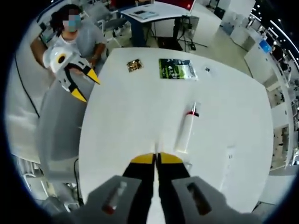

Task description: Arrange the skincare products in the storage area until every visible bottle or jar stands upright without overlapping.

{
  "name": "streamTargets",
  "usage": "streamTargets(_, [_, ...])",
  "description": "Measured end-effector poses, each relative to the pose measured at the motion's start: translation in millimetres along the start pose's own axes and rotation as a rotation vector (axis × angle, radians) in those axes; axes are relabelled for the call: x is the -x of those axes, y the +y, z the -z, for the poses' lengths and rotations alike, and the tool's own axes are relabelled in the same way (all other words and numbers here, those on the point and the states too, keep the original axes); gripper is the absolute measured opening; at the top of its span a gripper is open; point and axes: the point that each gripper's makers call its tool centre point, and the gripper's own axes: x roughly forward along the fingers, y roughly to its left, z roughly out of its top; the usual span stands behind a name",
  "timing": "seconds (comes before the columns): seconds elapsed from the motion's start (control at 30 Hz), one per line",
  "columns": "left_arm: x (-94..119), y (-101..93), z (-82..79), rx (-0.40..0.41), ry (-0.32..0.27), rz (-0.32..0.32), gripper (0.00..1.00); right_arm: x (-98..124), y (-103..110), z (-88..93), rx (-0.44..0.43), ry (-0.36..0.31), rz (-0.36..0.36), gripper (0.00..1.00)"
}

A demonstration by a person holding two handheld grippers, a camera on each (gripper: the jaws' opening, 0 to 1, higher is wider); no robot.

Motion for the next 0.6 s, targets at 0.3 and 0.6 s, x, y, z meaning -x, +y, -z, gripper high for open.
streamTargets(0.3, [0.1, -0.4, 0.8, -0.004, 0.005, -0.001, 0.36, -3.1, -11.6, 1.9, -0.002, 0.007, 0.012, 0.0])
streamTargets(0.6, [0.2, -0.9, 0.8, -0.007, 0.008, -0.003, 0.35, -6.4, -25.9, 10.4, -0.017, 0.02, 0.029, 0.0])
